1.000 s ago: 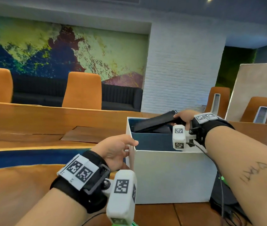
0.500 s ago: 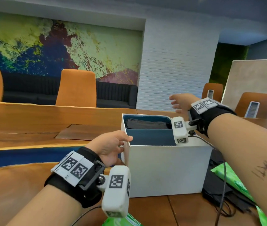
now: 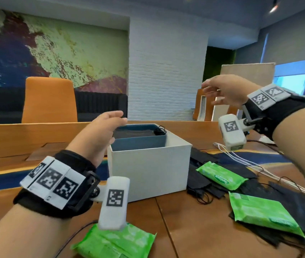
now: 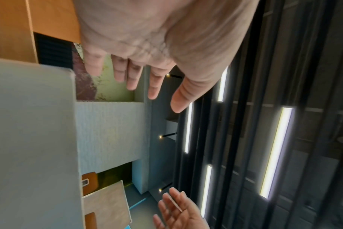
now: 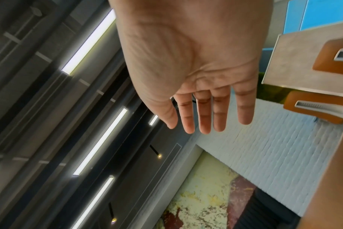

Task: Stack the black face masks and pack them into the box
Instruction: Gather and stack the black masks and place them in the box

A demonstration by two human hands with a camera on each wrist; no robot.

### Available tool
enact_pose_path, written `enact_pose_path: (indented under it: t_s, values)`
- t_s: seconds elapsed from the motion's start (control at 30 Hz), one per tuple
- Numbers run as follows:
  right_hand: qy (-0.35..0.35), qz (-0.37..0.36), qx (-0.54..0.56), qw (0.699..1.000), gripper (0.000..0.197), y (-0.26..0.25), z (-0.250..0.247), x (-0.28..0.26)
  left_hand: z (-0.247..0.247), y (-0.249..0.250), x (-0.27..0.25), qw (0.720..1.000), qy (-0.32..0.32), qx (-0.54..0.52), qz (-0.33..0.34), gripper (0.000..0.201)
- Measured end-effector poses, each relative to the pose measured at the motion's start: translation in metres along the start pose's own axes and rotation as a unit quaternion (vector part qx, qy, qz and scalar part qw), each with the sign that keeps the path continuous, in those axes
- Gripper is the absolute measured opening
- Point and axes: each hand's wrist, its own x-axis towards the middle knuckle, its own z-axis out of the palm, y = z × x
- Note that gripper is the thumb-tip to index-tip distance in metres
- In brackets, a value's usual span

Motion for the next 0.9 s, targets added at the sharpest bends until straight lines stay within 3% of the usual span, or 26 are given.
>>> enact_pose_path:
  t_s: [0.17,0.3,0.4,0.5,0.6,0.8,0.9]
  values:
    - [-0.018,0.109,-0.068,0.992,0.028,0.05,-0.03,-0.024,0.037,0.01,-0.02,0.996,-0.07,0.046,0.026,0.013]
    - [-0.102,0.221,-0.179,0.953,0.024,0.092,-0.05,-0.046,0.079,0.005,-0.025,0.983,-0.149,0.102,0.004,0.01]
    - [-0.13,0.278,-0.257,0.917,0.027,0.118,-0.065,-0.063,0.122,-0.002,-0.026,0.957,-0.245,0.146,-0.05,0.014]
    - [-0.132,0.307,-0.308,0.891,0.037,0.143,-0.081,-0.077,0.166,-0.007,-0.028,0.933,-0.3,0.145,-0.133,0.025]
    - [-0.134,0.325,-0.351,0.868,0.033,0.165,-0.098,-0.09,0.203,-0.013,-0.031,0.905,-0.353,0.127,-0.199,0.028]
    - [-0.14,0.356,-0.368,0.848,0.04,0.198,-0.129,-0.105,0.265,-0.025,-0.028,0.88,-0.354,0.26,-0.18,0.026]
    - [-0.145,0.359,-0.383,0.839,0.038,0.206,-0.14,-0.108,0.286,-0.017,-0.025,0.865,-0.362,0.31,-0.159,0.04]
